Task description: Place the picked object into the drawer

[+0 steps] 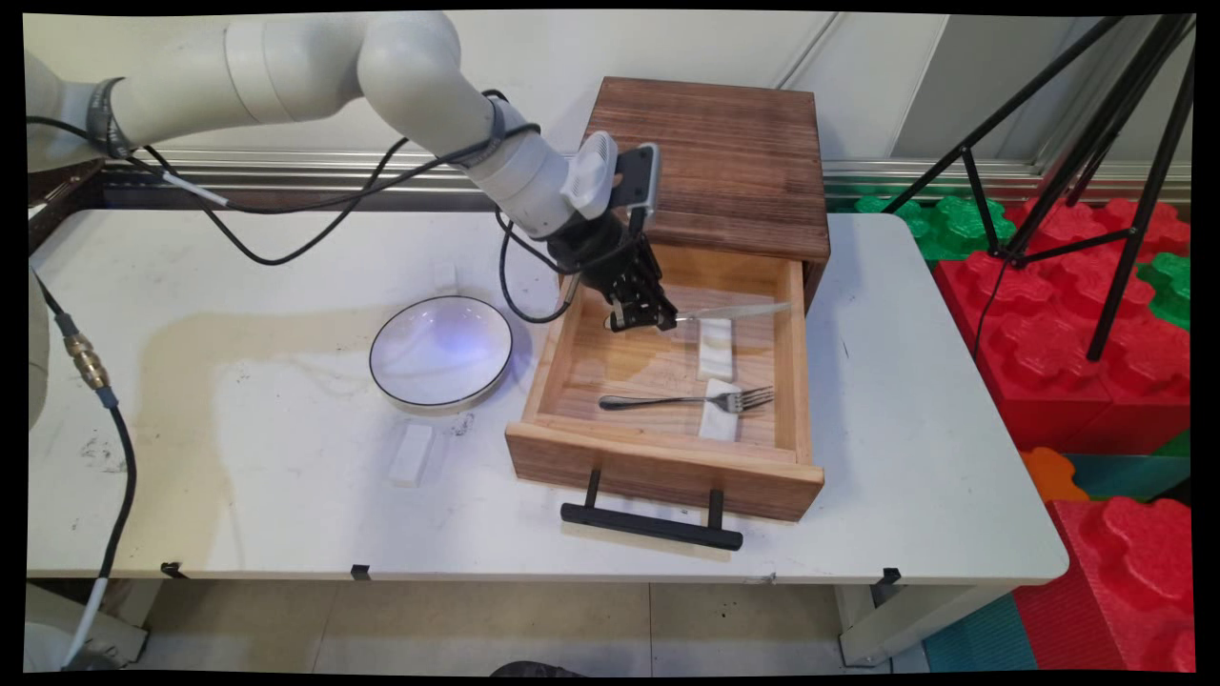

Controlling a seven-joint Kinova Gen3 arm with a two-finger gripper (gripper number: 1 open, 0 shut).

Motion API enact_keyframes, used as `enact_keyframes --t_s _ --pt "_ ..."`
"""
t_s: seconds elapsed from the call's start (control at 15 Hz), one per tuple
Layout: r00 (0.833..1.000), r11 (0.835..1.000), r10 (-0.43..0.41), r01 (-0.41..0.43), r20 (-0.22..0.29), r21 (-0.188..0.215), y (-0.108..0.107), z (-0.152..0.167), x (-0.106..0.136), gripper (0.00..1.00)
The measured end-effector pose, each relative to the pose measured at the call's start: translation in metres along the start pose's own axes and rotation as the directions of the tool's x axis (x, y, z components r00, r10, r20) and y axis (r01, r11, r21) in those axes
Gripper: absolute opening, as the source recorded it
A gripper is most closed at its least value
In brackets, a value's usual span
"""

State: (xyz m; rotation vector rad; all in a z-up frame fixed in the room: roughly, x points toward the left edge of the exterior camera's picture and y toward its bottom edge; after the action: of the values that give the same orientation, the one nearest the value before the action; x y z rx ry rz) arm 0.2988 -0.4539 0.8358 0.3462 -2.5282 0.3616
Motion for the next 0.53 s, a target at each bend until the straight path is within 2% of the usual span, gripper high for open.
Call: enact_keyframes --t_s 0.47,0.53 --pt "0.999 1.000 0.009 -0.009 0.031 -0.008 -0.002 0.019 -0.010 0.00" --pt "0.999 1.000 0.010 -0.010 0.033 -0.008 -0.002 0.020 -0.010 1.00"
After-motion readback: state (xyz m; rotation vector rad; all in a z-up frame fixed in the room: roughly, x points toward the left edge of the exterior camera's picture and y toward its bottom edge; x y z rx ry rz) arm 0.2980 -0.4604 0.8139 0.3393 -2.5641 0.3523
